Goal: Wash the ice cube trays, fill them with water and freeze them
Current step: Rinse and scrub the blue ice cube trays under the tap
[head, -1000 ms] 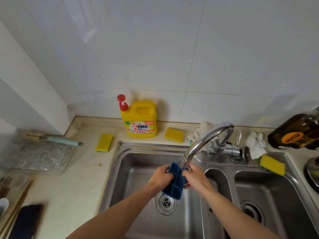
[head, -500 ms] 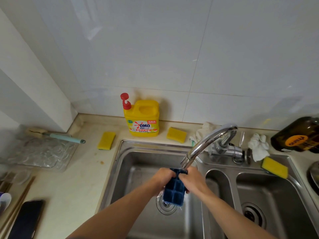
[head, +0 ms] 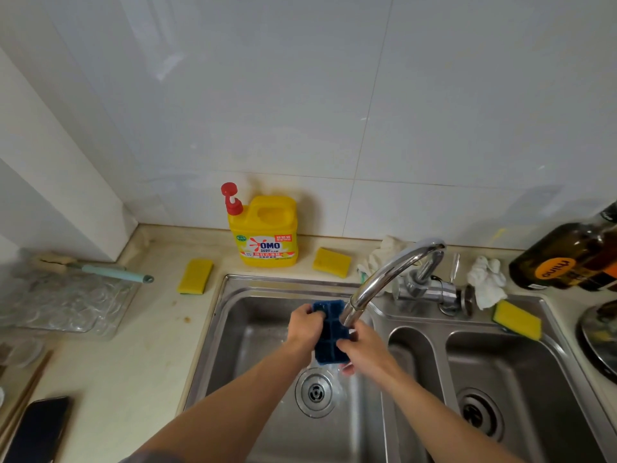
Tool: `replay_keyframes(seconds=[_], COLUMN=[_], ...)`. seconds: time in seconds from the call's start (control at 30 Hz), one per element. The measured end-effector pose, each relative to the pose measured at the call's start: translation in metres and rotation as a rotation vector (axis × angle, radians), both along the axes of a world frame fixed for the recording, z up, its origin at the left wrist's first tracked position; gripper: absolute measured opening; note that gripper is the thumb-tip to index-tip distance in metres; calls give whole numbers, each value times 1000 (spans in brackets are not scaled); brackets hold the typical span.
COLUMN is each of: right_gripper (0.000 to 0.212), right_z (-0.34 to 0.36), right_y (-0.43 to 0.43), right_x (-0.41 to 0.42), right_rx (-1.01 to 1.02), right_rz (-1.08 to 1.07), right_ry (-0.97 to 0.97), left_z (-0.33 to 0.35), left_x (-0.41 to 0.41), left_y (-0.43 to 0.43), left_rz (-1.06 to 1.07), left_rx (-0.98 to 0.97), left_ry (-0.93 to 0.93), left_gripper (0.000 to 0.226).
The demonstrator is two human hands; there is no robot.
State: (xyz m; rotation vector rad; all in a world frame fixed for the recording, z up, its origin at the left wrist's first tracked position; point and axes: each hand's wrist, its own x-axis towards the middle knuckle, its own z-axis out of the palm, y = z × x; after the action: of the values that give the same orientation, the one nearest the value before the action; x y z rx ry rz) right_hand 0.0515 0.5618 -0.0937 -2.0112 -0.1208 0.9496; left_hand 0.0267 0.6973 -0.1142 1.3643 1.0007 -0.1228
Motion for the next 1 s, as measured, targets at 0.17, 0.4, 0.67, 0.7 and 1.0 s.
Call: replay_keyframes(seconds=[0.17,0.4,0.67,0.7,1.0], right_gripper=[28,34,23,17,20], right_z=[-1,-5,-8,-7,-4], right_y=[-15,-17,-7,-7,1], right_x=[6,5,1,1,11], right_rx=[35,-73,-114,-112,-62], right_rz=[-77,-50,-76,-78,-110], right_ry=[92,-119,-69,-43,-63], left_z=[0,-2,-4,-4,3], left_x=[-5,-14,-5,-5,-19], left_y=[-2,-15,-15,-14,-3], left_rz=[-50,-158,-152,-146,-233], left_rx=[-193,-255,14,-3,-178], left_ry=[-26,-92,-122,-131,-193], left_gripper=[16,39,30,29,54])
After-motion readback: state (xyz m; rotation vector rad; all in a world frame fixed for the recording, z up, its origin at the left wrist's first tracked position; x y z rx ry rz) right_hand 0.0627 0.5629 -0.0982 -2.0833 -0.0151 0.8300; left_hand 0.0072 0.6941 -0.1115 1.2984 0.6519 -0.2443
